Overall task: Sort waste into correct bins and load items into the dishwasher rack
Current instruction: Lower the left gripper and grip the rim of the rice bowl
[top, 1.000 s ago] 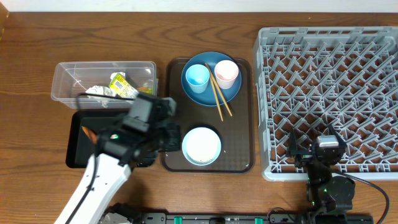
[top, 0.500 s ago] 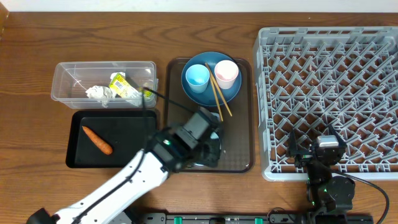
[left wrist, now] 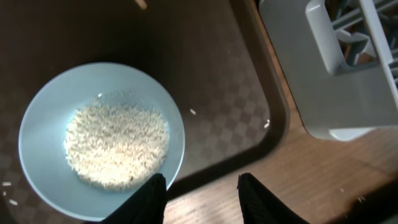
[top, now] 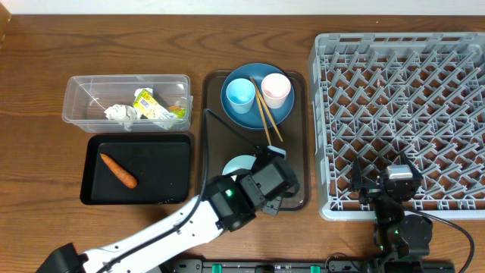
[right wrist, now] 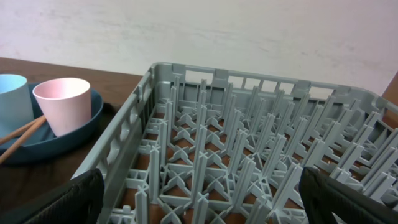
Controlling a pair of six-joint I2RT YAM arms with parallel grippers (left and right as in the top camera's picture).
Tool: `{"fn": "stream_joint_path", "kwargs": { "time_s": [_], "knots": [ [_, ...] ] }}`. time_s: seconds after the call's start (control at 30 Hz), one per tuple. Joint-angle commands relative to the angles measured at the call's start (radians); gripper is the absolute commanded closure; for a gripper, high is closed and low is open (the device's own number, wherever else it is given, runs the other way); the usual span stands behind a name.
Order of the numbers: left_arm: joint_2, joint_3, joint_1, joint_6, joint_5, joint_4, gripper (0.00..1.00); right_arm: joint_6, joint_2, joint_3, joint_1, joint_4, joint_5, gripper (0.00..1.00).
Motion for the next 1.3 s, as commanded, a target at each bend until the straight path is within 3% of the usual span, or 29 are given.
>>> {"fn": "stream_joint_path", "kwargs": {
  "time_s": [0.0, 0.93, 1.1, 1.27],
  "knots": [
    [0.036, 0.022, -0.018, -0.014, -0.070, 0.021, 0.58, -0.010, 0.000, -0.001, -0.007, -0.005, 0.003, 0.01],
    [0.318, 0.022, -0.021, -0.021, -0.149, 0.103, 0.57, -0.011, 0.000, -0.001, -0.007, -0.005, 0.003, 0.01],
    [0.330, 0.022, -0.021, -0.021, -0.148, 0.103, 0.68, -0.010, 0.000, -0.001, -0.007, -0.005, 0.003, 0.01],
    [0.330, 0.022, -0.021, -0.021, -0.148, 0.103, 0.69, -0.010, 0.000, -0.001, -0.007, -0.005, 0.003, 0.01]
  ]
}}
